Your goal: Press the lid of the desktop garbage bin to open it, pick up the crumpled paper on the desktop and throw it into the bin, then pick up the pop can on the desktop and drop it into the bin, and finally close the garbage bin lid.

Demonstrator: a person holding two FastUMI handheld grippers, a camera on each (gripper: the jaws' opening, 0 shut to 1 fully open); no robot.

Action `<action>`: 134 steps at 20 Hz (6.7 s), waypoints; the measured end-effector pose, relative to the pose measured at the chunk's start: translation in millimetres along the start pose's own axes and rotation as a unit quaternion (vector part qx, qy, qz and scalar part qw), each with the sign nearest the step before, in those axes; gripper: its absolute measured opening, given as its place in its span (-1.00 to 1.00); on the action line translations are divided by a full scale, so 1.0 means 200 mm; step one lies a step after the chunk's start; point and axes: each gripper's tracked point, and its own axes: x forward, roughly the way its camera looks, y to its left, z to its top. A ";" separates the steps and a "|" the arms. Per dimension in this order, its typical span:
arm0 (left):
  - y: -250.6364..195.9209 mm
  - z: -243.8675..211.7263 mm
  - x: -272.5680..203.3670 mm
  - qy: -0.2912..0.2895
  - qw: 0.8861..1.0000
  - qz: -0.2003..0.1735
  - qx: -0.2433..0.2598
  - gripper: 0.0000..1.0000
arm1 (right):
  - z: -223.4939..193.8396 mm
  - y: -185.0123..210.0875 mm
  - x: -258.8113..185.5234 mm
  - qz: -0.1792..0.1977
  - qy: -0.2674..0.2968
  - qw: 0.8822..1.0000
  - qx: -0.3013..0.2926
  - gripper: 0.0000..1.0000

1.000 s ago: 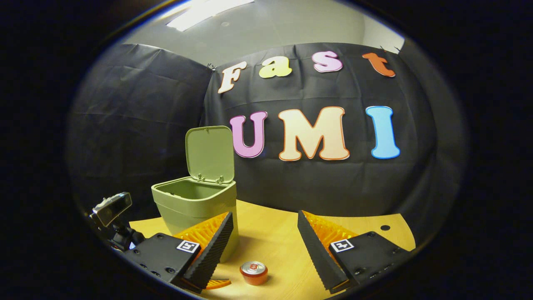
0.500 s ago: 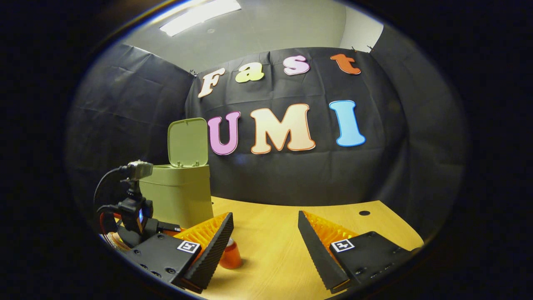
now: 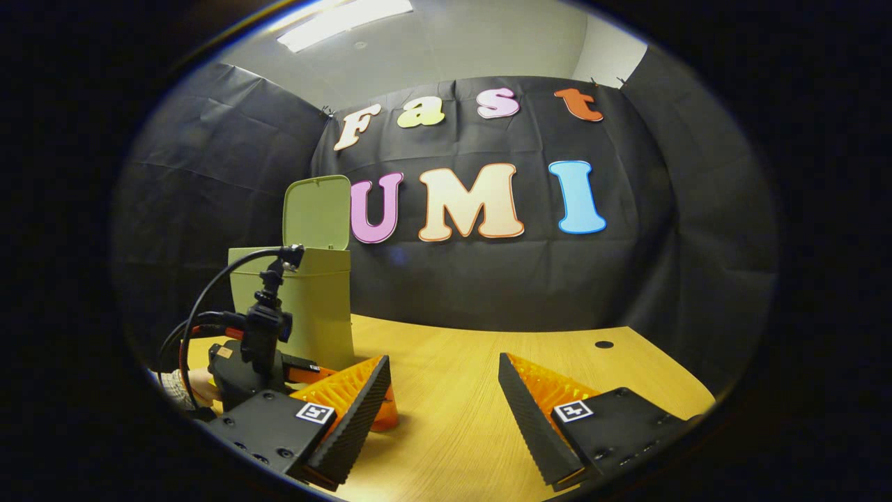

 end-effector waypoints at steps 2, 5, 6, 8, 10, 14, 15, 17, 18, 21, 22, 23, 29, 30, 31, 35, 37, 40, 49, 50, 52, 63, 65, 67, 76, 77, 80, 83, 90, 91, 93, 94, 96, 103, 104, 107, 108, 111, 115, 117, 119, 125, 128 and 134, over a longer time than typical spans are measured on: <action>0.01 -0.04 0.02 0.014 1.000 0.007 -0.011 0.82 | 0.01 0.00 0.00 0.003 -0.004 1.000 0.005 0.93; 0.01 -0.05 0.01 0.017 1.000 0.011 -0.018 0.63 | 0.03 -0.02 -0.01 -0.001 -0.007 1.000 0.006 0.96; 0.00 -0.05 0.00 0.019 1.000 0.009 -0.019 0.59 | 0.03 -0.02 -0.01 -0.002 -0.007 1.000 0.006 0.96; -0.02 -0.01 -0.04 0.018 1.000 0.002 -0.012 0.59 | 0.01 -0.02 -0.01 -0.003 -0.005 1.000 0.007 0.96; -0.06 0.07 -0.11 0.003 1.000 -0.011 0.001 0.58 | 0.01 -0.02 -0.01 -0.003 -0.005 1.000 0.008 0.96; -0.16 0.34 -0.33 -0.038 0.998 -0.041 0.027 0.58 | 0.01 -0.02 -0.01 -0.003 -0.002 1.000 0.008 0.96; -0.20 0.43 -0.39 -0.052 0.997 -0.054 0.023 0.58 | 0.02 -0.03 -0.02 -0.006 -0.003 1.000 0.008 0.96; -0.24 0.60 -0.52 -0.071 0.995 -0.071 0.017 0.57 | 0.02 -0.06 -0.02 -0.015 -0.004 1.000 0.009 0.96; -0.23 0.68 -0.57 -0.078 0.994 -0.070 0.016 0.57 | 0.02 -0.07 -0.02 -0.017 -0.003 1.000 0.011 0.96; -0.14 0.95 -0.71 -0.111 0.993 -0.048 0.014 0.56 | 0.02 -0.08 -0.03 -0.018 -0.002 1.000 0.017 0.96; -0.10 1.03 -0.76 -0.119 0.992 -0.039 0.018 0.56 | 0.02 -0.08 -0.03 -0.018 -0.001 1.000 0.018 0.96; -0.07 1.10 -0.81 -0.129 0.991 -0.031 0.027 0.56 | 0.02 -0.08 -0.03 -0.018 0.000 1.000 0.019 0.96; 0.44 1.39 -0.99 -0.159 0.981 0.107 0.042 0.56 | -0.01 -0.07 -0.03 -0.017 0.011 1.000 0.020 0.96; 0.52 1.38 -1.00 -0.151 0.980 0.125 0.043 0.55 | -0.01 -0.07 -0.03 -0.016 0.012 1.000 0.021 0.96; 0.60 1.37 -1.00 -0.143 0.979 0.141 0.043 0.55 | -0.01 -0.06 -0.02 -0.014 0.011 1.000 0.021 0.96; 0.77 1.25 -0.94 -0.099 0.980 0.170 0.023 0.56 | -0.04 -0.05 -0.02 -0.012 0.022 1.000 0.012 0.96; 0.84 1.22 -0.92 -0.093 0.979 0.179 0.012 0.58 | -0.03 -0.05 -0.02 -0.012 0.020 1.000 0.014 0.96; 0.86 1.20 -0.90 -0.087 0.979 0.183 0.007 0.63 | 0.00 -0.08 -0.03 -0.016 0.010 0.999 0.035 0.96; 0.87 1.53 -1.06 -0.155 0.963 0.220 0.022 0.63 | 0.11 -0.18 -0.09 -0.040 -0.020 0.998 0.047 0.96; 0.88 1.57 -1.07 -0.161 0.961 0.223 0.017 0.62 | 0.12 -0.20 -0.09 -0.042 -0.023 0.998 0.046 0.96; 0.92 1.67 -1.10 -0.174 0.955 0.238 0.019 0.62 | 0.12 -0.20 -0.10 -0.044 -0.027 0.998 0.046 0.95; 1.25 2.03 -1.07 -0.207 0.913 0.351 0.031 0.60 | 0.08 -0.20 -0.07 -0.044 -0.017 0.998 0.045 0.96; 1.32 2.04 -1.02 -0.203 0.909 0.364 0.019 0.66 | 0.08 -0.20 -0.07 -0.045 -0.017 0.998 0.044 0.96; 1.37 2.05 -0.99 -0.204 0.905 0.374 0.015 0.66 | 0.07 -0.20 -0.07 -0.048 -0.014 0.998 0.043 0.99; 1.28 1.97 -0.92 -0.196 0.917 0.348 -0.009 0.70 | 0.03 -0.15 -0.04 -0.040 -0.001 0.998 0.038 0.96; 1.26 1.96 -0.94 -0.202 0.917 0.344 -0.009 0.66 | 0.04 -0.14 -0.04 -0.038 -0.002 0.998 0.040 0.96; 1.17 1.90 -0.97 -0.204 0.923 0.325 -0.005 0.66 | 0.07 -0.13 -0.05 -0.033 -0.010 0.998 0.043 0.96; 1.06 1.80 -0.99 -0.200 0.935 0.292 0.001 0.66 | 0.08 -0.13 -0.05 -0.031 -0.013 0.998 0.046 0.96; 0.95 1.43 -0.92 -0.162 0.957 0.242 -0.009 0.74 | 0.06 -0.15 -0.03 -0.034 -0.010 0.998 0.046 0.96; 0.93 1.39 -0.90 -0.161 0.959 0.234 -0.009 0.82 | 0.05 -0.16 -0.02 -0.034 -0.007 0.998 0.046 0.96; 0.88 1.30 -0.88 -0.159 0.963 0.218 -0.005 0.77 | 0.02 -0.16 -0.01 -0.035 -0.001 0.998 0.049 0.96; 0.86 1.25 -0.87 -0.156 0.965 0.212 -0.002 0.76 | 0.01 -0.15 -0.01 -0.034 0.003 0.998 0.050 0.96; 0.82 1.19 -0.87 -0.152 0.967 0.205 0.006 0.76 | 0.00 -0.15 0.00 -0.033 0.005 0.998 0.048 0.96; 0.80 1.05 -0.86 -0.132 0.970 0.206 0.010 0.75 | 0.00 -0.11 0.00 -0.026 0.006 0.999 0.046 0.96; 0.80 1.04 -0.86 -0.134 0.969 0.207 0.008 0.76 | 0.00 -0.11 0.00 -0.025 0.007 0.999 0.047 0.96; 0.80 1.05 -0.87 -0.151 0.966 0.210 0.006 0.75 | -0.02 -0.10 0.01 -0.023 0.013 0.999 0.046 0.96; 0.80 1.06 -0.87 -0.158 0.964 0.212 0.011 0.75 | -0.02 -0.10 0.00 -0.022 0.015 0.999 0.045 0.96; 0.81 1.07 -0.88 -0.169 0.960 0.223 0.008 0.79 | -0.04 -0.08 0.01 -0.016 0.020 0.999 0.042 0.96; 0.81 1.06 -0.89 -0.178 0.954 0.237 0.036 0.84 | -0.10 -0.07 0.02 -0.012 0.038 0.998 0.040 0.96; 0.82 1.06 -0.90 -0.187 0.949 0.250 0.046 0.86 | -0.11 -0.07 0.02 -0.011 0.040 0.998 0.041 0.96; 0.85 1.06 -0.92 -0.191 0.941 0.274 0.049 0.84 | -0.10 -0.07 0.02 -0.010 0.040 0.998 0.042 0.96; 0.85 1.02 -0.93 -0.197 0.938 0.283 0.013 0.91 | -0.09 -0.09 0.02 -0.013 0.036 0.998 0.045 0.96; 0.85 1.02 -0.92 -0.197 0.939 0.283 0.013 0.92 | -0.09 -0.08 0.02 -0.011 0.034 0.998 0.047 0.96; 0.80 1.05 -0.93 -0.214 0.941 0.259 0.048 0.93 | -0.12 -0.08 0.04 -0.011 0.042 0.998 0.045 0.96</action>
